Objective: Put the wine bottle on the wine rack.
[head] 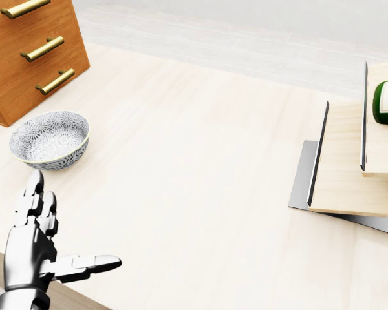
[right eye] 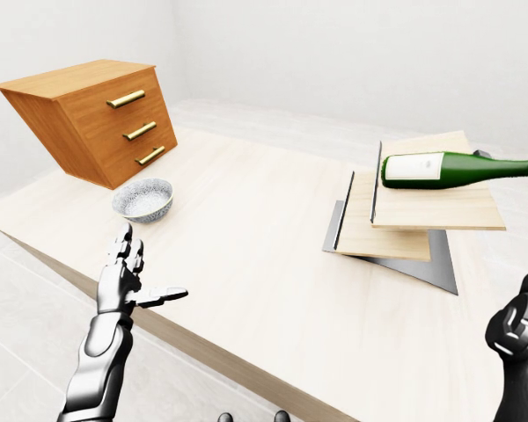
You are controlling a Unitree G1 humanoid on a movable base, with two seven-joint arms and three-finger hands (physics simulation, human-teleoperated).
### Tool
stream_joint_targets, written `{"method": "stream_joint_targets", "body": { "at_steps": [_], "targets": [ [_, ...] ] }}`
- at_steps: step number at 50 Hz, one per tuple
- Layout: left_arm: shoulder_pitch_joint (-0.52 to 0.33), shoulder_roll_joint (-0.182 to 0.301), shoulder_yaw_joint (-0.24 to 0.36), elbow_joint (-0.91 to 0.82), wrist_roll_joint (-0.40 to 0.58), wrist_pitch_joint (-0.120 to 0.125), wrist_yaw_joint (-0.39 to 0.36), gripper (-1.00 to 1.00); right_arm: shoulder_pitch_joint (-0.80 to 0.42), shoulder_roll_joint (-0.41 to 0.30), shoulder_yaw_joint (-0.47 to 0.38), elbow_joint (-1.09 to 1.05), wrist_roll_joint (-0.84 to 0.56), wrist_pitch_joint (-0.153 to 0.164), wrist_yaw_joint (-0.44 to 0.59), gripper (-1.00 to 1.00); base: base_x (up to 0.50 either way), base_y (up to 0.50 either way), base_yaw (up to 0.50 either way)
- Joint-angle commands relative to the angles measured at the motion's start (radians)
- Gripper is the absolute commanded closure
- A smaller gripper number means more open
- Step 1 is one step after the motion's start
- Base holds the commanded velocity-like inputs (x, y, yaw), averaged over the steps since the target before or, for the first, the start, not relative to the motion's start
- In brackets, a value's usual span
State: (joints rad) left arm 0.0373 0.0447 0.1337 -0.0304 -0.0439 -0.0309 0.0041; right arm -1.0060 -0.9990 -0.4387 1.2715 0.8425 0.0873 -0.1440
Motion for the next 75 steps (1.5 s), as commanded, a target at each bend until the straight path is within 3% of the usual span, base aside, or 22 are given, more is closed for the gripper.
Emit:
{"method": "stream_joint_targets", "body": {
  "at_steps": [1,37,48,66,75],
  "targets": [
    [0.001,-0.002,-0.002,-0.007,0.001,0.007,0.002,-1.00,0.012,-0.017,-0.002,-0.003,0.007,0.000,-0.003,-1.00,0.00,0.00,0.00],
    [-0.002,0.000,-0.002,0.014,0.001,-0.013,-0.002,-1.00,0.044,-0.128,-0.010,-0.035,0.047,0.000,0.004,-1.00,0.00,0.00,0.00],
    [-0.003,-0.001,-0.004,0.023,0.003,-0.021,-0.002,-1.00,-0.022,-0.149,0.017,-0.083,0.036,0.000,0.001,-1.00,0.00,0.00,0.00],
    [-0.001,-0.002,-0.007,-0.003,0.003,0.001,-0.001,-1.00,-0.163,-0.161,0.054,-0.231,0.037,0.000,-0.022,-1.00,0.00,0.00,0.00],
    [-0.006,0.000,-0.005,0.006,0.003,-0.003,-0.002,-1.00,-0.188,-0.155,0.053,-0.345,0.083,0.000,-0.029,-1.00,0.00,0.00,0.00]
  ]
}}
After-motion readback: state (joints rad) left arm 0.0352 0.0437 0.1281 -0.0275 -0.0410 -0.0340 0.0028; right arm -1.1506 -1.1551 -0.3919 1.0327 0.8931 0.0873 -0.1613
